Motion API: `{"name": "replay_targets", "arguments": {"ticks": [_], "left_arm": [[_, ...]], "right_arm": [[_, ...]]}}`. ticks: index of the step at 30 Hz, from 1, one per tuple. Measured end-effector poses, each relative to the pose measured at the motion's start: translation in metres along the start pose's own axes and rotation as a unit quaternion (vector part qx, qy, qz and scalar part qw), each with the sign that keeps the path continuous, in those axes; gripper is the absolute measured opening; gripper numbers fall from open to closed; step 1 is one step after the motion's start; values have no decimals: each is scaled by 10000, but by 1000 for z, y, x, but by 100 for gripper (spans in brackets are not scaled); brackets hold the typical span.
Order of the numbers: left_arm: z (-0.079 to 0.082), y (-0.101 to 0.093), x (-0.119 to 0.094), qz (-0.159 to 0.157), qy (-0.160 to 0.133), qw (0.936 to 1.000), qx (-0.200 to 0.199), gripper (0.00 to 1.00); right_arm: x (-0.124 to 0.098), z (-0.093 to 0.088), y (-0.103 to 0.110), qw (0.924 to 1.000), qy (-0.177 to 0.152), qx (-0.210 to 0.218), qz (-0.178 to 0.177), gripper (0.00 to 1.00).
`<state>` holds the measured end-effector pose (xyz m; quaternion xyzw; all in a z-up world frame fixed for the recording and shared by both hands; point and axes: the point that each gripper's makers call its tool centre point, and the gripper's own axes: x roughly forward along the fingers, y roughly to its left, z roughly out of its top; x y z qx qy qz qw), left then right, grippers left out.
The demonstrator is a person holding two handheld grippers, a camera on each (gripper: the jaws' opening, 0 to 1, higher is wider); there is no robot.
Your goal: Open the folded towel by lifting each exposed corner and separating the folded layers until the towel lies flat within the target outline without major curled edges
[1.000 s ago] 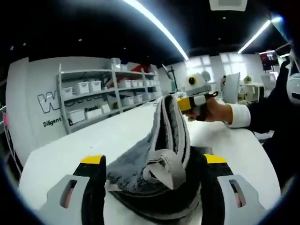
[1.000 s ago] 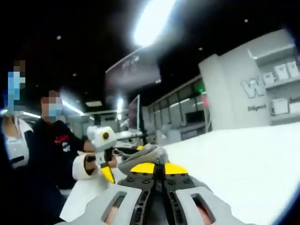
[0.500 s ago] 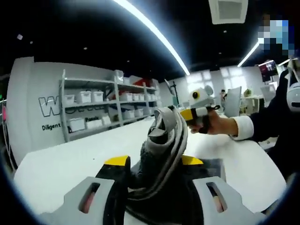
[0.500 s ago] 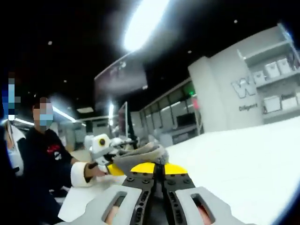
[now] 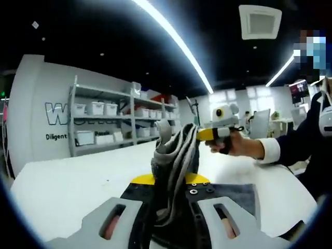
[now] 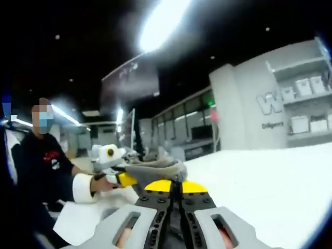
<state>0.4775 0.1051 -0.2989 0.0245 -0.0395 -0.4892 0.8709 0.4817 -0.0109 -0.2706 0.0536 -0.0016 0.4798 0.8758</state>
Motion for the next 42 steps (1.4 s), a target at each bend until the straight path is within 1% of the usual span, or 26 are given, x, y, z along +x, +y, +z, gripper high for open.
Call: {"name": "replay_targets", "arguments": {"ticks": [2,5,7,9,11,12,13,14,15,18,21,23,25,27,29,32,34,35,37,39,40,42], "left_arm": [[0,4,1,21,8,10000,-50,15],[3,9,2,30,-94,9999,-59,15],[9,11,3,2,-247,9997,-89,15],[12,10,4,-89,-293,9995,-100,15],[17,12,5,-68,-383,9992,-62,15],[20,16,6,-27,-432,9990,-143,15],[23,18,6,12,-523,9983,-257,14],[28,19,7,-19,-696,9969,-352,13],[28,20,8,-35,-757,9963,-408,13],[25,25,14,30,-730,9965,-412,12],[24,29,18,95,-780,9960,-438,12],[25,32,21,107,-849,9949,-535,11],[23,36,22,168,-849,9947,-559,11],[22,40,22,263,-812,9948,-556,11],[20,41,22,291,-821,9948,-531,11],[17,45,23,314,-864,9942,-558,11],[16,50,24,388,-855,9940,-567,11],[15,55,24,463,-844,9937,-566,11],[14,60,24,514,-881,9931,-577,11],[10,61,24,491,-909,9928,-604,11],[9,63,24,512,-922,9926,-603,11],[5,70,25,679,-876,9924,-529,11]], "right_arm": [[2,0,-2,10000,17,-45,-17,0],[3,0,-7,10000,18,-63,-17,0],[3,0,-10,10000,-12,2,-49,0],[3,2,-10,10000,-46,34,-47,0],[3,3,-12,10000,-58,28,-70,0],[3,4,-13,9999,-61,24,-76,0],[4,4,-14,9999,-67,37,-79,0],[4,4,-15,9999,-88,49,-83,0],[5,4,-17,9999,-120,52,-101,0],[8,1,-24,9996,-143,134,-180,0],[10,-2,-32,9993,-181,181,-272,0],[13,-4,-38,9989,-232,220,-334,0],[16,-6,-42,9986,-279,212,-388,0],[18,-9,-45,9983,-312,106,-487,0],[20,-8,-49,9976,-370,-23,-581,0],[25,-6,-57,9964,-291,-281,-743,0],[28,-6,-61,9950,-307,-477,-820,0],[29,-6,-62,9943,-315,-560,-855,0],[32,-7,-65,9920,-312,-793,-928,0],[34,-8,-68,9880,-276,-1106,-1044,0],[35,-9,-67,9879,-281,-1108,-1049,0],[36,-9,-68,9845,-275,-1356,-1079,0]]}}
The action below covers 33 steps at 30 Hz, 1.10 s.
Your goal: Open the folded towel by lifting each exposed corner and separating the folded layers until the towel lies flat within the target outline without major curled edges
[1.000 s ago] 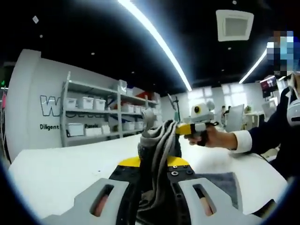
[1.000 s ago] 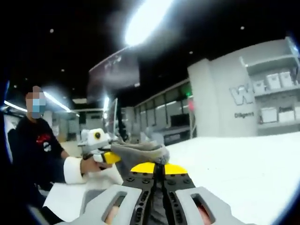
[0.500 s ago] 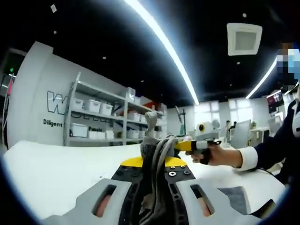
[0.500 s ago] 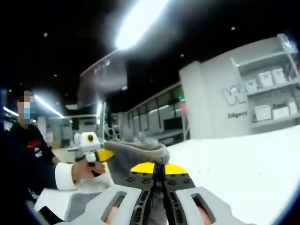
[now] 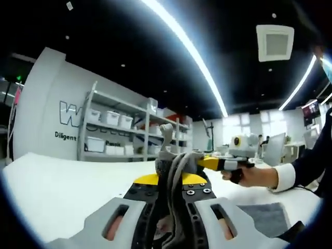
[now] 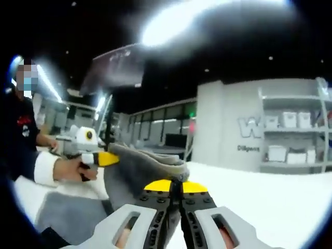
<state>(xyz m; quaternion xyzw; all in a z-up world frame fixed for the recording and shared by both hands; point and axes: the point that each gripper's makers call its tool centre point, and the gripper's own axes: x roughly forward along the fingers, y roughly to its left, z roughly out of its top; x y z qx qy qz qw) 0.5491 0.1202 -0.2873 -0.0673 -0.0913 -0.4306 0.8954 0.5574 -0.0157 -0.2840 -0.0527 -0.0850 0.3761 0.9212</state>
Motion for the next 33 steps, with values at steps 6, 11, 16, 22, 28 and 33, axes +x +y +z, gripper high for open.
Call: {"name": "replay_targets", "arguments": {"ticks": [6,11,16,22,28,33], "left_arm": [[-5,5,8,145,13,9998,115,11],[-13,11,17,457,200,9977,461,10],[-19,20,17,686,334,9959,490,10],[-32,27,23,914,625,9885,1030,11],[-43,34,31,1113,873,9815,1289,11],[-56,40,32,1273,1251,9685,1736,11]], "right_arm": [[3,-10,-12,9935,224,-970,-543,0],[12,-21,-13,9774,540,-1851,-872,0],[15,-27,-19,9776,512,-1839,-890,0],[18,-42,-25,9750,713,-1881,-945,0],[22,-57,-32,9689,1006,-2015,-1024,0],[29,-69,-35,9610,1267,-2220,-1058,0]]}}
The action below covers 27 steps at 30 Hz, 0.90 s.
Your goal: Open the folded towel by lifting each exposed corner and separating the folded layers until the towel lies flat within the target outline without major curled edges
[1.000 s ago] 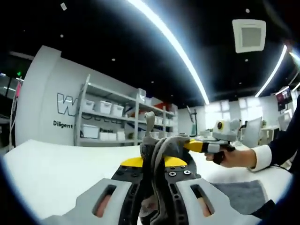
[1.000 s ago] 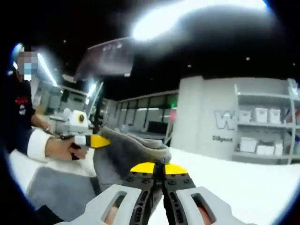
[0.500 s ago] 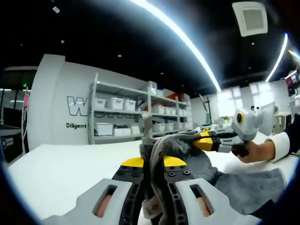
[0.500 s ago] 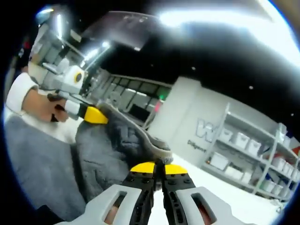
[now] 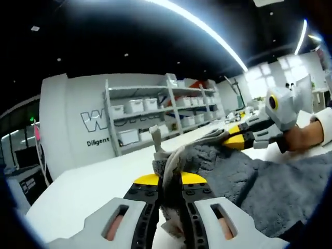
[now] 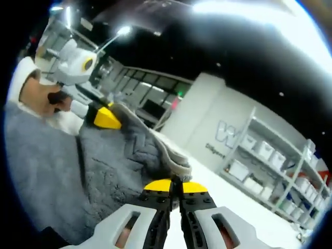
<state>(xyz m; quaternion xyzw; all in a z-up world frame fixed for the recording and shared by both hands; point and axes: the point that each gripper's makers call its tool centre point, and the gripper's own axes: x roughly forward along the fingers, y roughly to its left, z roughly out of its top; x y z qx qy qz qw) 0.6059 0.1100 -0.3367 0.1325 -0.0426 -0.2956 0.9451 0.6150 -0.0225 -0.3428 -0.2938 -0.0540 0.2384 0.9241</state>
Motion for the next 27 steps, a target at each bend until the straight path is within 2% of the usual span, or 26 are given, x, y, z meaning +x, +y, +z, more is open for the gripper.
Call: {"name": "replay_targets", "arguments": {"ticks": [5,12,18,27], "left_arm": [[-5,1,1,35,115,9999,69,11],[-19,7,3,175,436,9988,127,12],[-27,13,8,267,617,9975,210,14],[-37,18,10,298,814,9962,61,15]], "right_arm": [[6,-10,3,9996,236,-126,18,0],[20,-20,8,9989,442,-75,152,0],[22,-27,14,9976,649,-139,217,0],[25,-40,18,9954,903,-94,319,0]]}}
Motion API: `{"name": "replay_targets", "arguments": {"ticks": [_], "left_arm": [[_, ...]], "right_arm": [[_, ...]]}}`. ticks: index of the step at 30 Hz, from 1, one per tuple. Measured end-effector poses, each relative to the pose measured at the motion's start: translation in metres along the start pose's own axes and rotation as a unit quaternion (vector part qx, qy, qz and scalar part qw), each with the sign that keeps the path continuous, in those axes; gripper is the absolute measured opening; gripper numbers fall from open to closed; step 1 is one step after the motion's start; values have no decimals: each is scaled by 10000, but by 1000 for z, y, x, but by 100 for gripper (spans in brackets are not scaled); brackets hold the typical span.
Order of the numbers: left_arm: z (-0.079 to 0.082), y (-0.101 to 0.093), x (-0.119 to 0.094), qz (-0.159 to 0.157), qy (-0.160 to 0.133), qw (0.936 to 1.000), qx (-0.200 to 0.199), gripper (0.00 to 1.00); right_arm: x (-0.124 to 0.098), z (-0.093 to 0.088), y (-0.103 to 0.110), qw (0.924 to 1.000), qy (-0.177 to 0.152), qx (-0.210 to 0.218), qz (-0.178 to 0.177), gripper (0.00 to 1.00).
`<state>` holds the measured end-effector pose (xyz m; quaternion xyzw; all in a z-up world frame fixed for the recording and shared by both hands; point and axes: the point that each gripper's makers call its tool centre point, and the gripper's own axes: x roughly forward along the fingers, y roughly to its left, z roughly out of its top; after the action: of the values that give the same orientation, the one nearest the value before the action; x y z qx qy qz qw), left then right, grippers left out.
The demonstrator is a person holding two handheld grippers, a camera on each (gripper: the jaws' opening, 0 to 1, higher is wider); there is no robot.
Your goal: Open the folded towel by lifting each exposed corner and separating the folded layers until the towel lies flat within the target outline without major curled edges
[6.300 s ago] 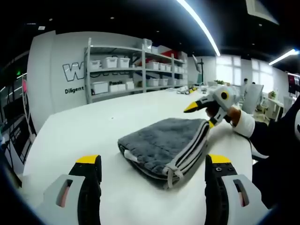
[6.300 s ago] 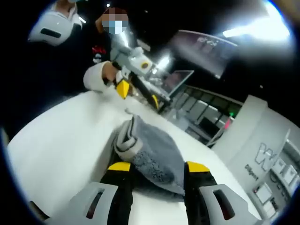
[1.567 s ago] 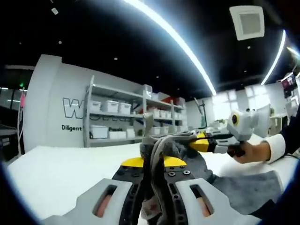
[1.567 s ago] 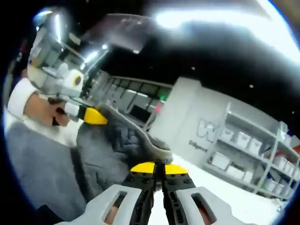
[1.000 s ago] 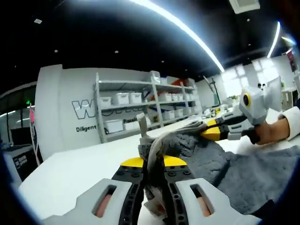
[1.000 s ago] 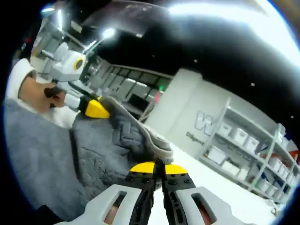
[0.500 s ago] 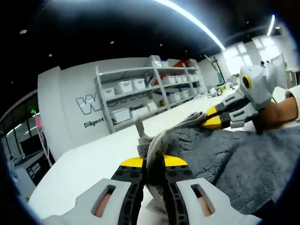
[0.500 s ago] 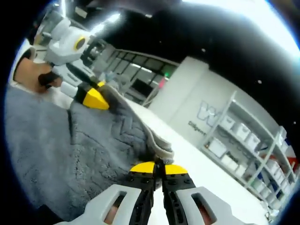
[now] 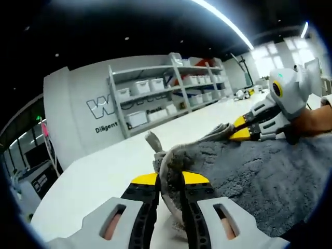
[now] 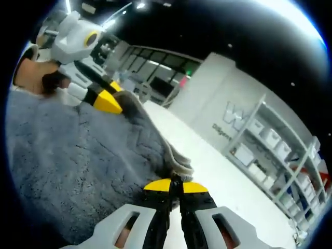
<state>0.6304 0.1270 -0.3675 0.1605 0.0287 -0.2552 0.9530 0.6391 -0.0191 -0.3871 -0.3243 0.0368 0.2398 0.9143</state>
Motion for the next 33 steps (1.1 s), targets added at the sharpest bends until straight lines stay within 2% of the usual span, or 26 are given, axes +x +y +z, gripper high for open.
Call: {"name": "replay_targets", "arguments": {"ticks": [4,7,11,17,21,23,25,29,33], "left_arm": [[-1,0,-3,28,23,10000,35,16],[-6,-3,-5,-44,120,9998,-177,17],[-8,-4,-8,-55,137,9995,-263,18],[-11,-7,-12,-107,191,9987,-460,20],[-10,-8,-12,-129,170,9985,-513,16],[-8,-9,-12,-130,137,9988,-442,16],[-6,-11,-12,-138,97,9997,-196,12],[-2,-17,-14,-216,40,9998,-38,5],[-1,-19,-15,-243,22,9997,-25,4]], "right_arm": [[-1,-1,-1,10000,5,-6,3,0],[-1,-2,-1,10000,-4,-26,8,0],[-3,-2,-3,10000,-32,-66,7,0],[-10,1,-5,9992,-175,351,60,2],[-16,7,-5,9989,-289,366,-3,9],[-19,8,-6,9986,-339,407,-33,13],[-24,12,-6,9975,-458,540,-34,15],[-31,17,-5,9928,-665,990,63,14],[-38,29,-1,9860,-972,1330,237,11]]}}
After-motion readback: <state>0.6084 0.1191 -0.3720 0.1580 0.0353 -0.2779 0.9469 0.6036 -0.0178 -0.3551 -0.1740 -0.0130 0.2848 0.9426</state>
